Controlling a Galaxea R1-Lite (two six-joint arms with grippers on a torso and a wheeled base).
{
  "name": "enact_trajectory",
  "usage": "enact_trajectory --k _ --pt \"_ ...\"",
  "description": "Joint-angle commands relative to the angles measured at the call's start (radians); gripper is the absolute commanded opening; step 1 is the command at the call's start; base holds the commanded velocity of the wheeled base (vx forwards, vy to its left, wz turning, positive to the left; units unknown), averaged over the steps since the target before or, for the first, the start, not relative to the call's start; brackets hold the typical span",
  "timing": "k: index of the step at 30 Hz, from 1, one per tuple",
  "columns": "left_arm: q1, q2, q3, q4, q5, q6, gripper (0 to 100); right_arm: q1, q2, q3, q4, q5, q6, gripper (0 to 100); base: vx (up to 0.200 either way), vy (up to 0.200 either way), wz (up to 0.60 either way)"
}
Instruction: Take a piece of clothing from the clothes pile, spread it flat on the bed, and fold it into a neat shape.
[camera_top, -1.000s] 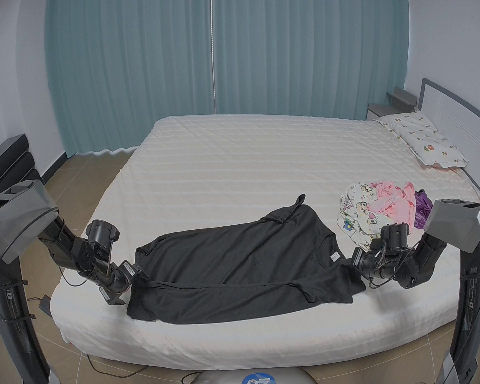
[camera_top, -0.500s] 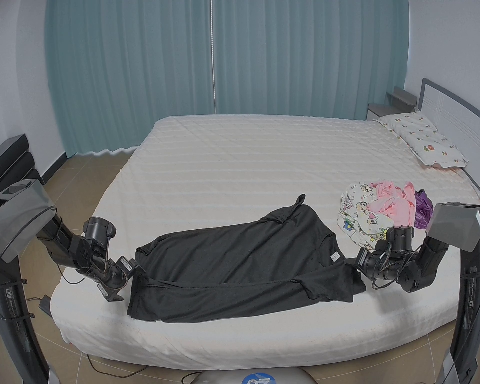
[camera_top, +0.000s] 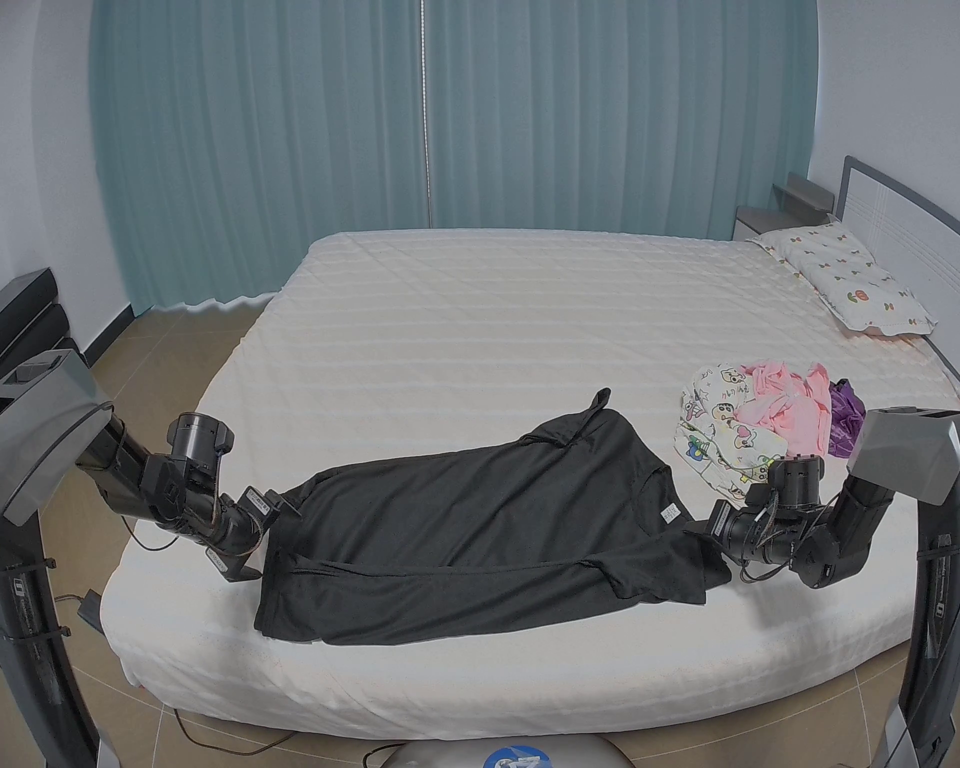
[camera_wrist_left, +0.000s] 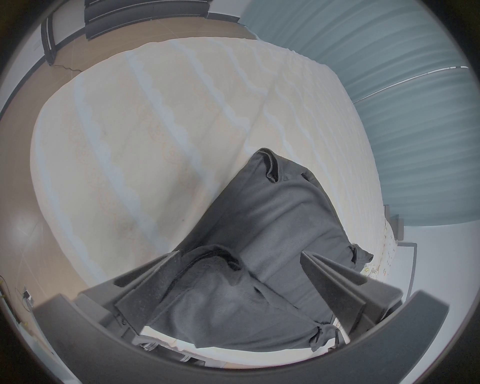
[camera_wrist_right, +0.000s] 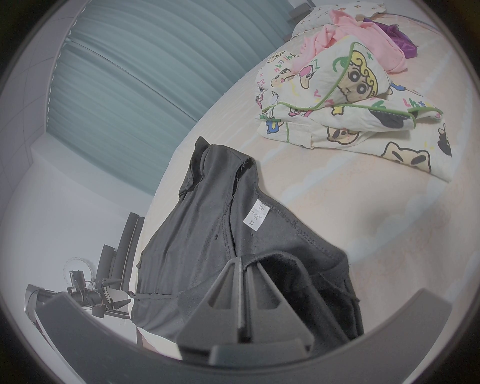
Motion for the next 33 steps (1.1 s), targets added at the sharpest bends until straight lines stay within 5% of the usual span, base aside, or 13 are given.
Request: enact_trajectory --k 1,7,13,14,25,33 --pt "-0.012 0.021 -0.019 0.000 0.006 0.000 100 0.002 -0.002 0.002 -0.001 0.001 0.000 0 0.000 0.000 0.00" --pt "-0.021 0.035 -0.024 -0.001 0.026 0.009 100 0.002 -0.004 0.002 -0.001 -0.001 -0.002 0 0.000 0.000 0.00" --pt "-0.061 0.079 -0.036 -0.001 0.134 0.050 100 0.002 -0.005 0.002 -0.001 -0.001 -0.005 0 0.000 0.000 0.00" --pt "-0.064 0.079 -0.036 -0.001 0.137 0.050 0 0.002 -0.005 0.002 -0.001 -0.001 -0.005 0 0.000 0.000 0.00" --pt "-0.055 0.070 -0.025 0.009 0.161 0.041 0 0.006 -0.008 0.004 -0.008 -0.001 -0.005 0 0.000 0.000 0.00" --pt "-0.029 0.056 -0.007 0.013 0.190 -0.003 0 0.007 0.004 0.053 -0.168 -0.001 0.001 0 0.000 0.000 0.00"
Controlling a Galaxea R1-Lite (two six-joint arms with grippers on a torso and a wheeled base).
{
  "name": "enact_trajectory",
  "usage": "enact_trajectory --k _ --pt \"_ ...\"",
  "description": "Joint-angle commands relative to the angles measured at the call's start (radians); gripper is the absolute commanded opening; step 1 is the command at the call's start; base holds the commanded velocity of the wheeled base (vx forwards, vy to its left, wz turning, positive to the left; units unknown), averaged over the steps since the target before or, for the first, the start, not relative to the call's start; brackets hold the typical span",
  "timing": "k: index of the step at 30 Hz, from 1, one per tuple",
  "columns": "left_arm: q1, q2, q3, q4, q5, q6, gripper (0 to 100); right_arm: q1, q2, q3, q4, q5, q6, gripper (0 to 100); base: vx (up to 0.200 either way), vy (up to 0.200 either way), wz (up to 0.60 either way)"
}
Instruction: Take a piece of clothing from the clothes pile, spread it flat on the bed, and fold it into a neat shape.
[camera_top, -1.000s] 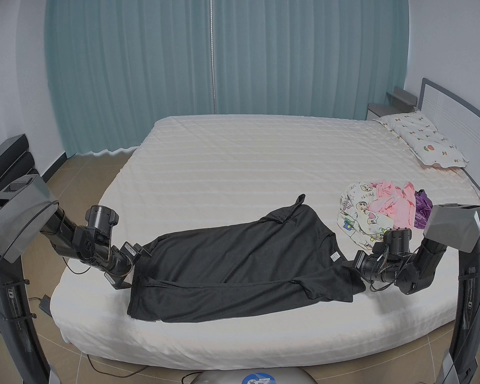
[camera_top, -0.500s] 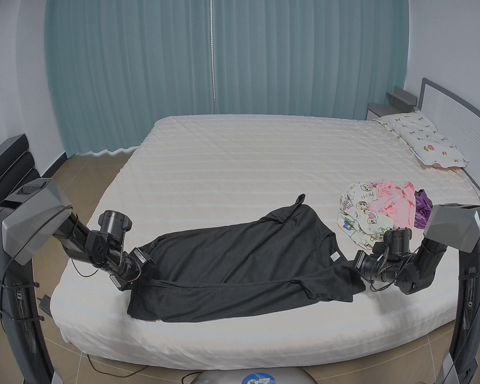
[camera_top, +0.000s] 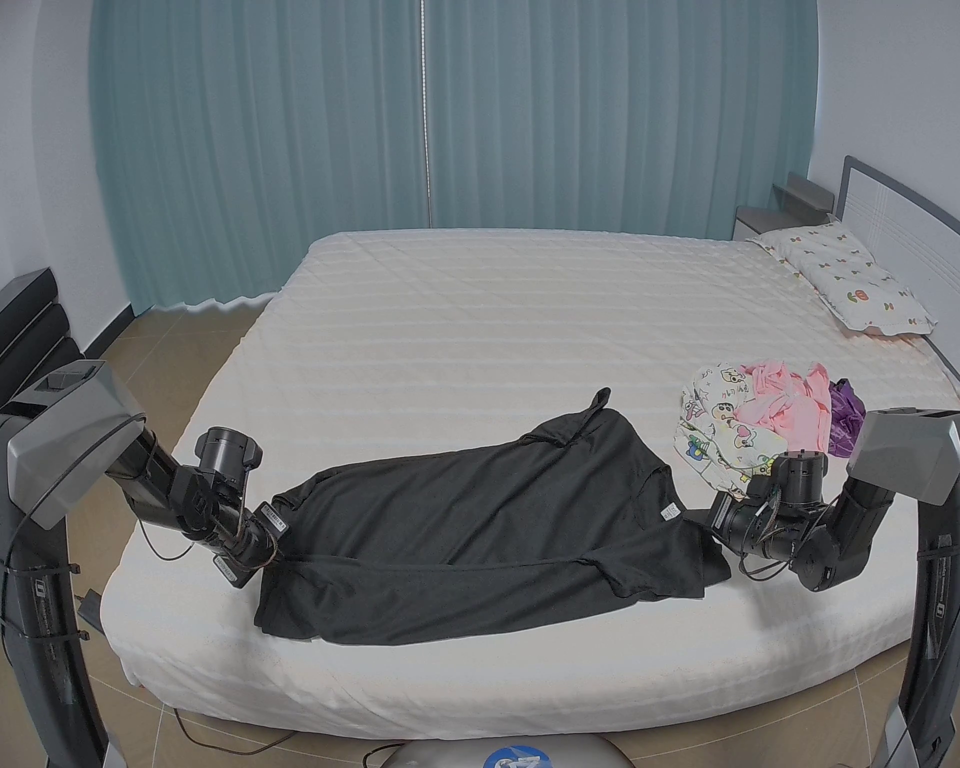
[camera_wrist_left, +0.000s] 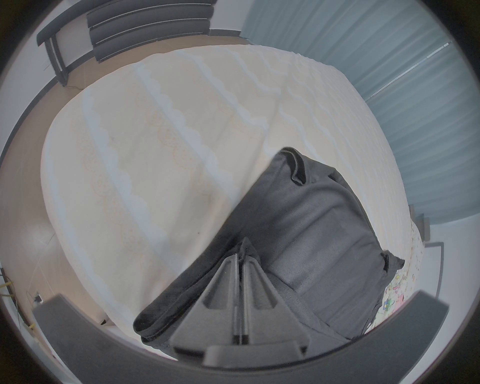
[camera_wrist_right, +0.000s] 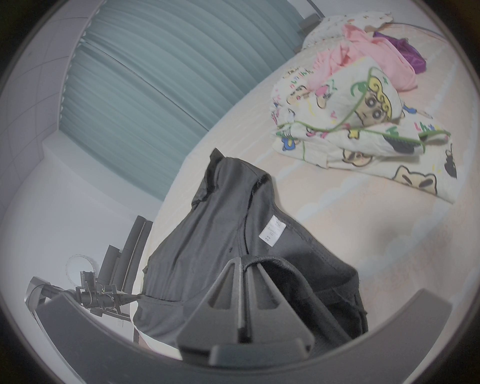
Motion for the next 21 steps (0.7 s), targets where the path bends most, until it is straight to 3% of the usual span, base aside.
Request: enact_trajectory --k 1,6,21 --pt "0.014 -0.015 0.017 0.001 0.002 -0.011 0 0.002 0.008 0.026 -0.030 0.001 0.001 0 0.000 0.000 0.00" --pt "0.019 -0.039 0.032 0.001 -0.001 -0.014 0 0.002 0.006 0.026 -0.039 0.002 0.004 0 0.000 0.000 0.00" --pt "0.036 -0.159 0.101 0.001 -0.014 -0.009 0 0.011 -0.058 0.176 -0.259 0.006 0.001 0 0.000 0.000 0.00"
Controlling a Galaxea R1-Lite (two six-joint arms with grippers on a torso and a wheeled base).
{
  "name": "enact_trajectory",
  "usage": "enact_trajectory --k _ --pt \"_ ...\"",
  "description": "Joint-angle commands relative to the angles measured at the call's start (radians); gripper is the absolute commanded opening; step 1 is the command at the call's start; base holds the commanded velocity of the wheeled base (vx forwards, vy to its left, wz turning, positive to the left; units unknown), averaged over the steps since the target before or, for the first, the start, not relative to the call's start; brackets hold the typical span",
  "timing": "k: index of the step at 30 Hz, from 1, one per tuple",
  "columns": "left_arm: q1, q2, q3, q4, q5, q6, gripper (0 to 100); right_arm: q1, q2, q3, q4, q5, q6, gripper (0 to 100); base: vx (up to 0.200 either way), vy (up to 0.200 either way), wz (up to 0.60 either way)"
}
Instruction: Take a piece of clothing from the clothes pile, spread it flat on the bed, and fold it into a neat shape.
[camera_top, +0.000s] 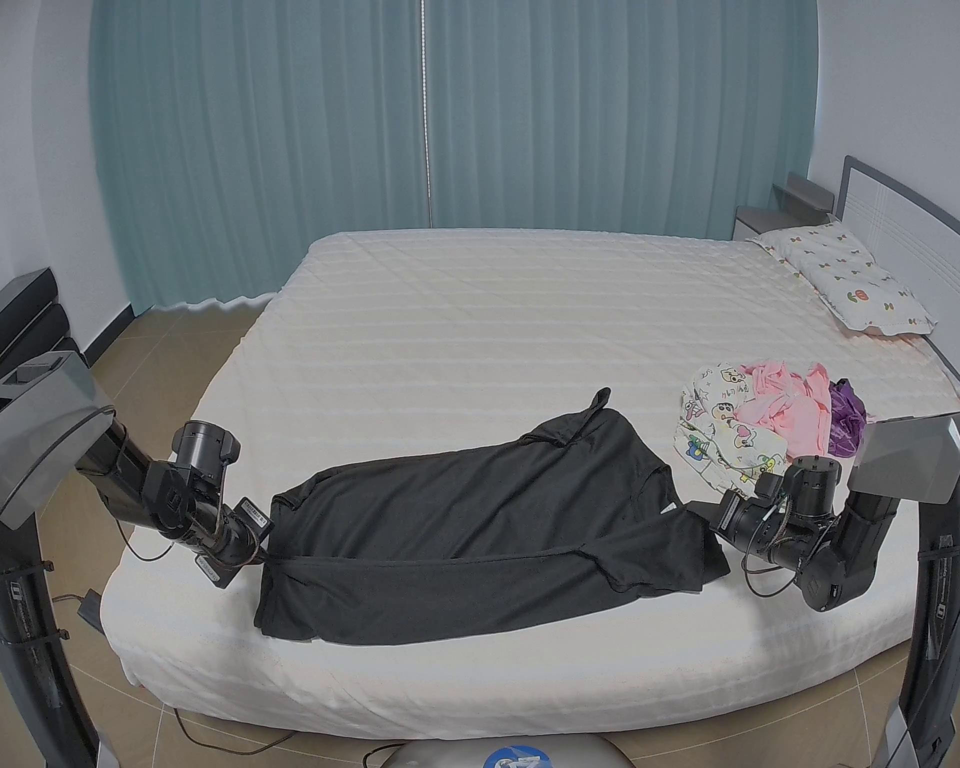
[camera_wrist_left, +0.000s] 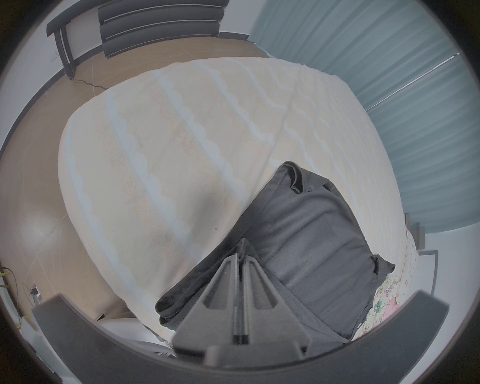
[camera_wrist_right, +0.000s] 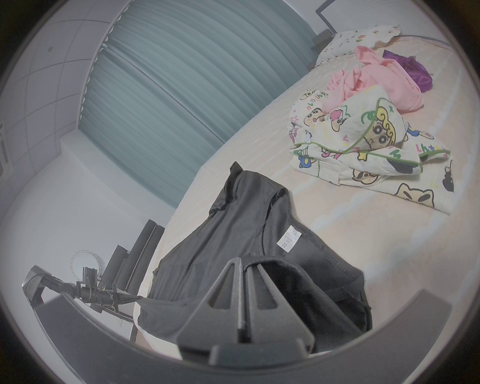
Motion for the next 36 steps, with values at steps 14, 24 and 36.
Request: enact_trajectory --k 14,24,36 --pt "0.005 -0.103 0.050 0.026 0.000 0.007 0 0.001 -0.052 0.096 -0.072 0.001 -0.013 0 0.000 0.000 0.00" --pt "0.007 -0.002 -0.002 0.023 -0.001 0.010 0 0.001 0.035 0.020 -0.062 0.003 -0.016 0 0.000 0.000 0.00" --pt "0.007 0.105 -0.098 0.029 -0.003 0.010 0 -0.005 0.115 -0.037 -0.056 0.001 -0.016 0 0.000 0.000 0.00"
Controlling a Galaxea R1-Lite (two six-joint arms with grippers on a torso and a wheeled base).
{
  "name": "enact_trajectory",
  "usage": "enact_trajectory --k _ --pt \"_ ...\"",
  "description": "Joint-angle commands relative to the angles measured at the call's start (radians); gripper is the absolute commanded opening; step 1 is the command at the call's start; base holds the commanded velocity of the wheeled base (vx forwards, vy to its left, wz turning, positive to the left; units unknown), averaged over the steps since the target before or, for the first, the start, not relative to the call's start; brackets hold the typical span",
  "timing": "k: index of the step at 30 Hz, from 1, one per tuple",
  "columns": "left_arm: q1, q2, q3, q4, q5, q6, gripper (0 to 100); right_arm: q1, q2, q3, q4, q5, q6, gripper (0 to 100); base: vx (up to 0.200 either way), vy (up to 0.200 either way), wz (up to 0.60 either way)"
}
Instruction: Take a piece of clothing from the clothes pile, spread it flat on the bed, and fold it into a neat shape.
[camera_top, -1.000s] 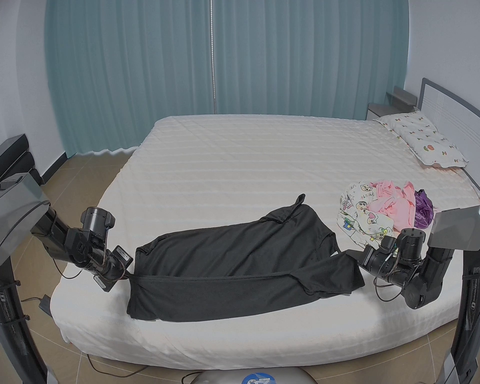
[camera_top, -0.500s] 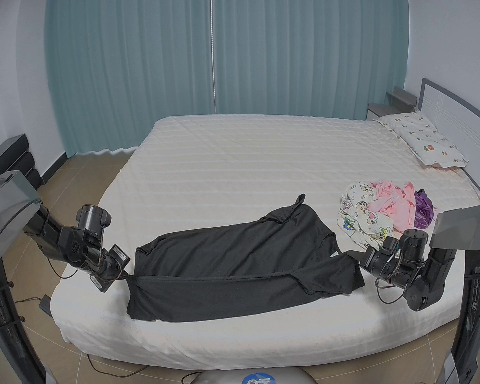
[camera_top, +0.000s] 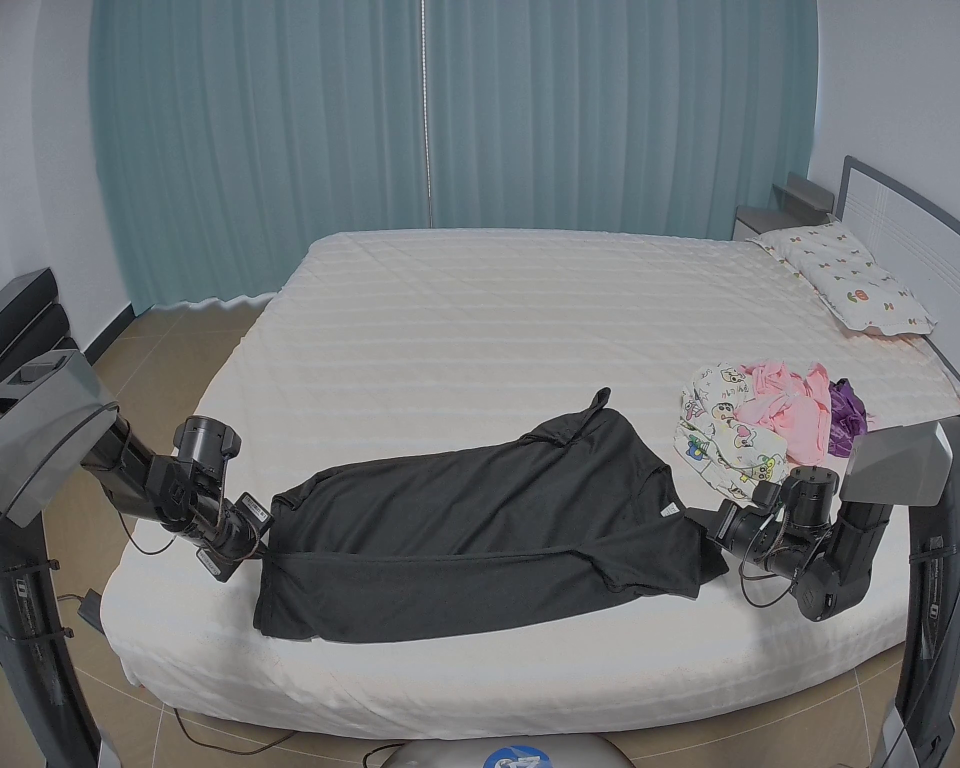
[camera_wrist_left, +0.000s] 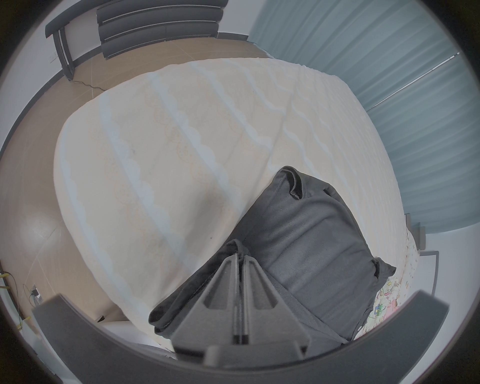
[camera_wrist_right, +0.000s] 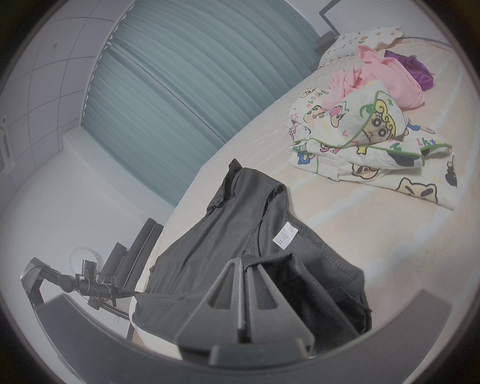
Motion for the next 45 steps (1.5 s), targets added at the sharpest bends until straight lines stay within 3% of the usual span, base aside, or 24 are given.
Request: enact_trajectory --k 1,13,14,15,16,22,27,34,39,45 --pt "0.000 0.047 -0.023 0.002 0.000 0.000 0 -0.004 0.048 -0.022 -0.001 0.000 0.000 0 0.000 0.000 0.00" --pt "-0.005 0.048 -0.025 0.004 0.001 0.000 0 0.003 0.082 -0.059 0.001 0.002 0.000 0 0.000 0.000 0.00" --pt "-0.006 0.048 -0.025 0.004 0.001 0.000 100 0.005 0.084 -0.061 0.007 0.002 0.000 0 0.000 0.000 0.00" --pt "-0.006 0.048 -0.025 0.004 0.001 0.000 100 0.005 0.087 -0.062 0.013 0.000 0.001 0 0.000 0.000 0.00" --pt "-0.006 0.048 -0.025 0.004 0.001 0.000 100 0.008 0.090 -0.064 0.013 0.000 0.001 100 0.000 0.000 0.00" --pt "-0.003 0.044 -0.015 0.002 -0.003 -0.004 100 0.008 0.078 -0.039 -0.004 -0.007 0.014 100 0.000 0.000 0.00" --pt "0.006 0.033 0.001 0.002 -0.053 -0.007 100 -0.014 0.033 -0.002 -0.044 -0.011 0.020 100 0.000 0.000 0.00" --pt "0.049 -0.073 0.090 -0.008 -0.145 -0.016 100 -0.089 -0.084 0.031 -0.044 0.002 0.195 100 0.000 0.000 0.00" --pt "0.072 -0.106 0.116 -0.016 -0.224 -0.016 100 -0.101 -0.076 0.028 -0.045 0.011 0.218 100 0.120 0.000 0.00" --pt "0.075 -0.096 0.107 -0.016 -0.230 -0.019 100 -0.095 -0.074 0.030 -0.045 0.014 0.219 100 0.200 0.000 0.00"
